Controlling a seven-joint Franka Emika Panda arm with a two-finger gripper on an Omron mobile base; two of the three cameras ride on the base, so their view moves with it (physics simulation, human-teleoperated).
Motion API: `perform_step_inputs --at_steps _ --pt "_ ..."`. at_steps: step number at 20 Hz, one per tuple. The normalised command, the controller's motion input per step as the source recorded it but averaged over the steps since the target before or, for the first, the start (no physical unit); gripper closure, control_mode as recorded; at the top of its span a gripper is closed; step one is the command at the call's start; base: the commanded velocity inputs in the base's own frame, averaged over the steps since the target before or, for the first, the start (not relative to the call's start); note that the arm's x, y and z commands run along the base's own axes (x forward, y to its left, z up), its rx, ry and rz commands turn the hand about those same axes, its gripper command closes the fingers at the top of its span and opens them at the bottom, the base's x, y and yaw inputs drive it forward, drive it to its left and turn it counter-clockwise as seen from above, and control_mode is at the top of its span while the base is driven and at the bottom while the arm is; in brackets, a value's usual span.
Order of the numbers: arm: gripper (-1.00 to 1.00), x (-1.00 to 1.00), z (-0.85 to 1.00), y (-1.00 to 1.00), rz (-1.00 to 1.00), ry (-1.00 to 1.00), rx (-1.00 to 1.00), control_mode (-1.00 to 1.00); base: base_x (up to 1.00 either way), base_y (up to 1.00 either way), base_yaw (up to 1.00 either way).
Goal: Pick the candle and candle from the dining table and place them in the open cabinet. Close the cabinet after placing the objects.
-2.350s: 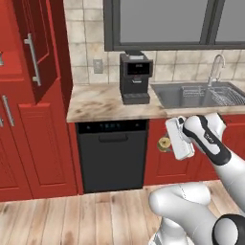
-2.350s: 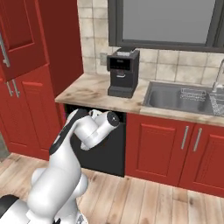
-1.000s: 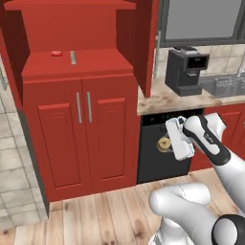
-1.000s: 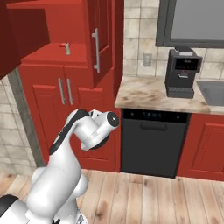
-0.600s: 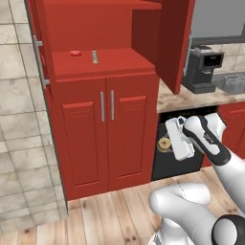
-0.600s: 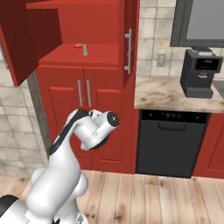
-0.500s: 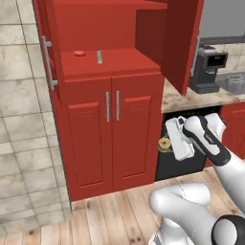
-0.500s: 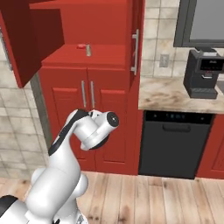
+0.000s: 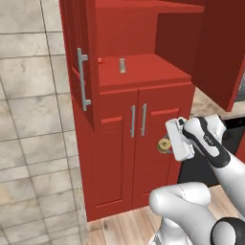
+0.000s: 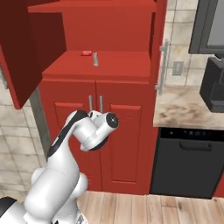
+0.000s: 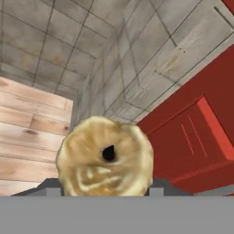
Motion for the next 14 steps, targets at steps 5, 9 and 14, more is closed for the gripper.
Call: perform_step_inputs --at_steps 5,9,14 --pt "1.00 0.00 0.00 0.00 0.00 0.00 0.00 1.00 0.86 0.22 0.00" --pt "1.00 0.00 0.00 0.00 0.00 0.00 0.00 1.00 0.53 0.07 0.00" --pt "1.00 0.00 0.00 0.00 0.00 0.00 0.00 1.00 0.08 -0.05 0.00"
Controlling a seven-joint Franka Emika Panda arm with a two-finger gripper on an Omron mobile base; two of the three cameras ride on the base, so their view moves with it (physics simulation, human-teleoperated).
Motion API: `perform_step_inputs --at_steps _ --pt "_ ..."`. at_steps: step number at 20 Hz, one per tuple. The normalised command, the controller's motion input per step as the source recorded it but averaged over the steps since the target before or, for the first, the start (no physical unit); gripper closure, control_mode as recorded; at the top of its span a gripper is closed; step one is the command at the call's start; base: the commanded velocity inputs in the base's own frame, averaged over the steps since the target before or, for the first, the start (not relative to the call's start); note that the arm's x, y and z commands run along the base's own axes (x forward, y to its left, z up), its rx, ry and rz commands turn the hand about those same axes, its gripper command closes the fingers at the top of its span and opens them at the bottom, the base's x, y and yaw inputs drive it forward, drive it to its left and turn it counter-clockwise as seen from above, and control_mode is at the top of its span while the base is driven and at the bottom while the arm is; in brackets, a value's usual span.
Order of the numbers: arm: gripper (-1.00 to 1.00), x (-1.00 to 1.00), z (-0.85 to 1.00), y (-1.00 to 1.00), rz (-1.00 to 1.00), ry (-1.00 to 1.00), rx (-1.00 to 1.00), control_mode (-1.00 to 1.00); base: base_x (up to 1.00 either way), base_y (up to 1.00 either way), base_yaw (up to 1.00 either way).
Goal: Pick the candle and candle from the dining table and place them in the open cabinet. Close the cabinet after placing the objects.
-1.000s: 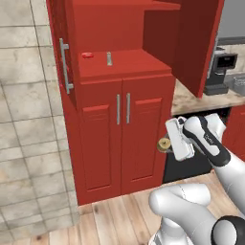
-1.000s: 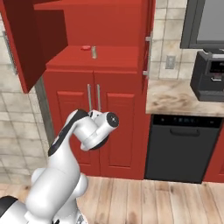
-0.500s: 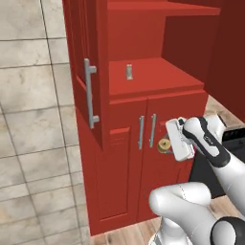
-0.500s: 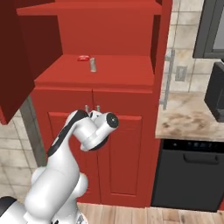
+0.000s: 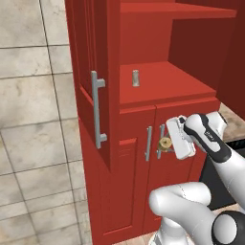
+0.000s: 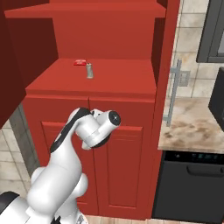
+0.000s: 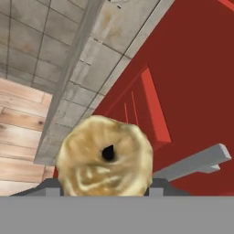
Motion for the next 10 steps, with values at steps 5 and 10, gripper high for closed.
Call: perform_step_inputs --at_steps 5,10 --pt "1.00 0.00 0.00 0.00 0.00 0.00 0.00 1.00 0.02 -0.25 0.00" --pt "1.00 0.00 0.00 0.00 0.00 0.00 0.00 1.00 0.00 -0.39 0.00"
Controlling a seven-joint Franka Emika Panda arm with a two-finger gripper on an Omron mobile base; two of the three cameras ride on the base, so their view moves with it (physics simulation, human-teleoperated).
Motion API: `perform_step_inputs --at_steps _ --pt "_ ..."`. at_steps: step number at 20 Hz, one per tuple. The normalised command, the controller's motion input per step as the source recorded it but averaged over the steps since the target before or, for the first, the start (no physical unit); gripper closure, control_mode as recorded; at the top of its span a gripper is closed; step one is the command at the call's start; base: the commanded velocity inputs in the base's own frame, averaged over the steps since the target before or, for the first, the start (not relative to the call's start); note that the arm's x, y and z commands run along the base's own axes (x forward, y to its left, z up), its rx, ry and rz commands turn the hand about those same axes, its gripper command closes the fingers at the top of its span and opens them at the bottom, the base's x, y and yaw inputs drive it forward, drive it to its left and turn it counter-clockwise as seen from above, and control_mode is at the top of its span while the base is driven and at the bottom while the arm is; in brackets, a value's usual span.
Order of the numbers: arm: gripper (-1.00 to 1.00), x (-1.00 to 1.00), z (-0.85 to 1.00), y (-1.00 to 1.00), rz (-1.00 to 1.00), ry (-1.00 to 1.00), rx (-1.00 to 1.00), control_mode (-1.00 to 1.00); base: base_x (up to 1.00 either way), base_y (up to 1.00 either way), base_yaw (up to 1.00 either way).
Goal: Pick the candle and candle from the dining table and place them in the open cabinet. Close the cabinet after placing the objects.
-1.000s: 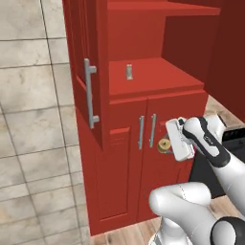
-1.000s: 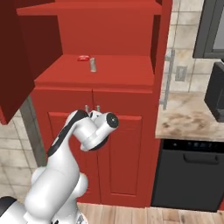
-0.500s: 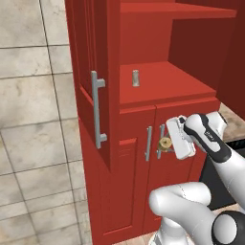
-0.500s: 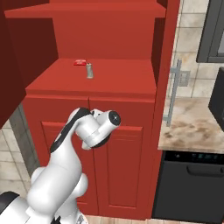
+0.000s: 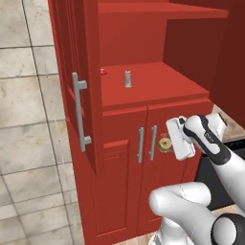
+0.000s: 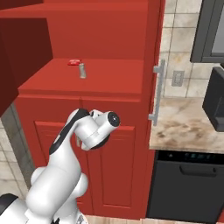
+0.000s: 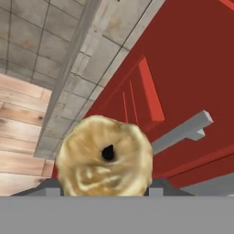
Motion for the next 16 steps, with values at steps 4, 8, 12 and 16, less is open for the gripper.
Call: perform_step_inputs --at_steps 4,8,12,16 --pt "1.00 0.00 0.00 0.00 0.00 0.00 0.00 1.00 0.26 -0.07 0.00" --pt "1.00 0.00 0.00 0.00 0.00 0.00 0.00 1.00 0.36 0.00 0.02" --pt "1.00 0.00 0.00 0.00 0.00 0.00 0.00 1.00 0.28 0.00 0.03" --pt "1.00 0.00 0.00 0.00 0.00 0.00 0.00 1.00 0.11 -0.03 0.04"
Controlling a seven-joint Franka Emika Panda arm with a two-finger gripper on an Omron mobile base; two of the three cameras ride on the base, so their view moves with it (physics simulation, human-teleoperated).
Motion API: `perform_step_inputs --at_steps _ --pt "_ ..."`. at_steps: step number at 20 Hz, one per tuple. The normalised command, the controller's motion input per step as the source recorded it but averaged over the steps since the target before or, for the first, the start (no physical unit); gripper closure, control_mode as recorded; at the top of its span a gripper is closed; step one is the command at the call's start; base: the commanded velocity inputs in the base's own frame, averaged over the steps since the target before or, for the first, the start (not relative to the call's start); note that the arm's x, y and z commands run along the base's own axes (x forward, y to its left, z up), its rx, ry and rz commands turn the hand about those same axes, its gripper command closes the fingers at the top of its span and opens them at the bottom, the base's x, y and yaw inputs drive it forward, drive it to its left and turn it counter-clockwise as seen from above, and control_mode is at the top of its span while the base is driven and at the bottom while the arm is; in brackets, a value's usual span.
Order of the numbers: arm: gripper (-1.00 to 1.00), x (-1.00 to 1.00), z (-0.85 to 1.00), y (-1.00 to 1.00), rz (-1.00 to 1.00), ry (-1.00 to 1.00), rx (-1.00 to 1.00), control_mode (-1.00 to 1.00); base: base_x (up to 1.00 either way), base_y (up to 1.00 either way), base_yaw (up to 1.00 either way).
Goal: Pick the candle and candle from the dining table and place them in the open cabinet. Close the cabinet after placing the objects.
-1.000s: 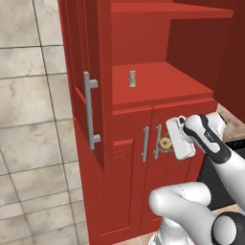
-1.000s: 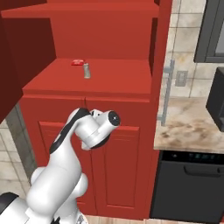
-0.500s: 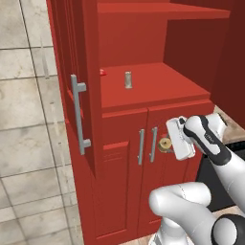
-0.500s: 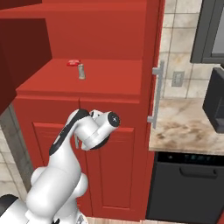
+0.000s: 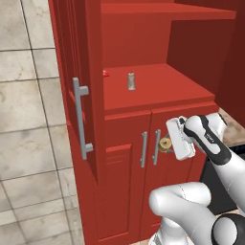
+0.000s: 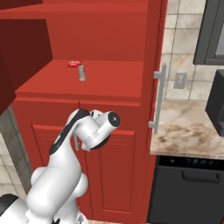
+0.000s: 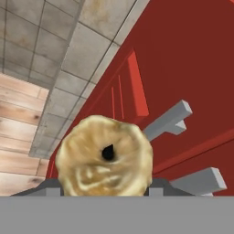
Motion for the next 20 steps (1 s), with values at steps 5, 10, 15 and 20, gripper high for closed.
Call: perform_step_inputs --at_steps 5,10,15,20 --pt "1.00 0.00 0.00 0.00 0.00 0.00 0.00 1.00 0.01 -0.15 0.05" --pt "1.00 0.00 0.00 0.00 0.00 0.00 0.00 1.00 0.01 -0.28 0.04" --pt "1.00 0.00 0.00 0.00 0.00 0.00 0.00 1.00 0.01 -0.11 0.01" --pt "1.00 0.00 0.00 0.00 0.00 0.00 0.00 1.00 0.00 0.00 0.00"
